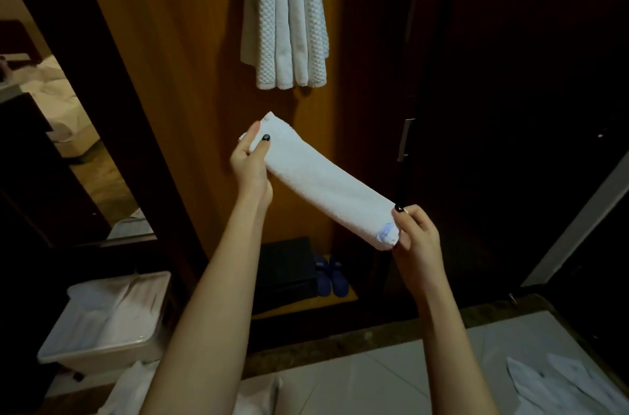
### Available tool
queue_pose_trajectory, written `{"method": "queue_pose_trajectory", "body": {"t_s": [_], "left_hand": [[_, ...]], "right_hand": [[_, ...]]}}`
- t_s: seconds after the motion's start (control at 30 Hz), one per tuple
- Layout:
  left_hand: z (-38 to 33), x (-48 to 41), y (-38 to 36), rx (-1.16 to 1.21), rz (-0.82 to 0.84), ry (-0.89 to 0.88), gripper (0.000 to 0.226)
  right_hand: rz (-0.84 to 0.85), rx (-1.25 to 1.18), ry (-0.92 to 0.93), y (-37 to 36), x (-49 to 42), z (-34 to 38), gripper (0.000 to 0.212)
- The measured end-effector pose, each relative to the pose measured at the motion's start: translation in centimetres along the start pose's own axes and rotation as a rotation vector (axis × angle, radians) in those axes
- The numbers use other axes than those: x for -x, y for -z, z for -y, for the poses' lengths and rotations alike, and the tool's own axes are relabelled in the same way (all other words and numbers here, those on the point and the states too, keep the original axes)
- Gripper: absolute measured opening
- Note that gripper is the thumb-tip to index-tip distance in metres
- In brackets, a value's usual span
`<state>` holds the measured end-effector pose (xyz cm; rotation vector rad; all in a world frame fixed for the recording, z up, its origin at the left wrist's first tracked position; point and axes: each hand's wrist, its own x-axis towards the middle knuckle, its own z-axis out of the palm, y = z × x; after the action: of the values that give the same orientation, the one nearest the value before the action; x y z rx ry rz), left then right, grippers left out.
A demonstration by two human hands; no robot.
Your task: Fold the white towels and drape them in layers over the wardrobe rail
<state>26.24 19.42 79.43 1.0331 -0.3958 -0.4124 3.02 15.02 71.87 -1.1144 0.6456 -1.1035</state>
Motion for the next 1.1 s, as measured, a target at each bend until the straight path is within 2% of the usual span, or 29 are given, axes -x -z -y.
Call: {"method": "queue_pose_trajectory", "body": {"t_s": [0.1, 0.27, 0.4, 0.47, 0.53, 0.57, 0.63, 0.7, 0.83, 0.9, 1.0, 1.03, 1.1], "left_hand": [[0.7, -0.1, 0.4, -0.011, -0.002, 0.011, 0.040], [1.2, 0.0, 0.6, 0.000, -0.033, 0.025, 0.041], [1.6, 0.0, 0.7, -0.006, -0.056, 0.019, 0.042], [1.5, -0.4, 0.8, -0.023, -0.038, 0.026, 0.042], [1.0, -0.7, 0.6, -0.026, 0.004, 0.040, 0.042], [0.8, -1.0, 0.4, -0.025, 0.027, 0.046, 0.042], [0.3, -1.5, 0.1, -0.024, 0.072, 0.058, 0.040], [0.1, -2.1, 0.0, -0.034, 0.130, 0.084, 0.038], [-0.7, -2.6, -0.2, -0.031, 0.282, 0.136, 0.031], [-1.3, -2.4, -0.3, -0.023, 0.339, 0.157, 0.034], [-1.9, -2.0, -0.2, 0.011, 0.400, 0.220, 0.035], [-2.1, -2.0, -0.1, 0.009, 0.417, 0.237, 0.035], [-2.5, -2.2, 0.2, -0.030, 0.442, 0.239, 0.036]], "right_hand": [[0.010, 0.079, 0.025, 0.2, 0.2, 0.4, 0.020], [-0.163, 0.378, 0.256, 0.1, 0.0, 0.1, 0.024], [-0.239, 0.515, 0.282, -0.2, 0.4, -0.3, 0.019], [-0.147, 0.415, 0.167, 0.1, 0.5, -0.4, 0.019], [0.033, 0.279, -0.028, 0.7, 0.7, -0.5, 0.032], [0.120, 0.239, -0.112, 0.9, 0.6, -0.7, 0.032], [0.263, 0.191, -0.209, 1.1, 0.6, -1.1, 0.017], [0.368, 0.244, -0.233, 1.1, 0.6, -1.8, 0.011], [0.499, 0.367, -0.224, 1.0, 0.4, -3.4, 0.031], [0.533, 0.332, -0.247, 0.5, 0.4, -4.0, 0.038], [0.579, 0.216, -0.311, -0.8, 1.1, -4.7, 0.027], [0.585, 0.202, -0.328, -1.2, 1.2, -5.0, 0.031], [0.603, 0.217, -0.336, -1.7, 1.3, -5.7, 0.061]]}}
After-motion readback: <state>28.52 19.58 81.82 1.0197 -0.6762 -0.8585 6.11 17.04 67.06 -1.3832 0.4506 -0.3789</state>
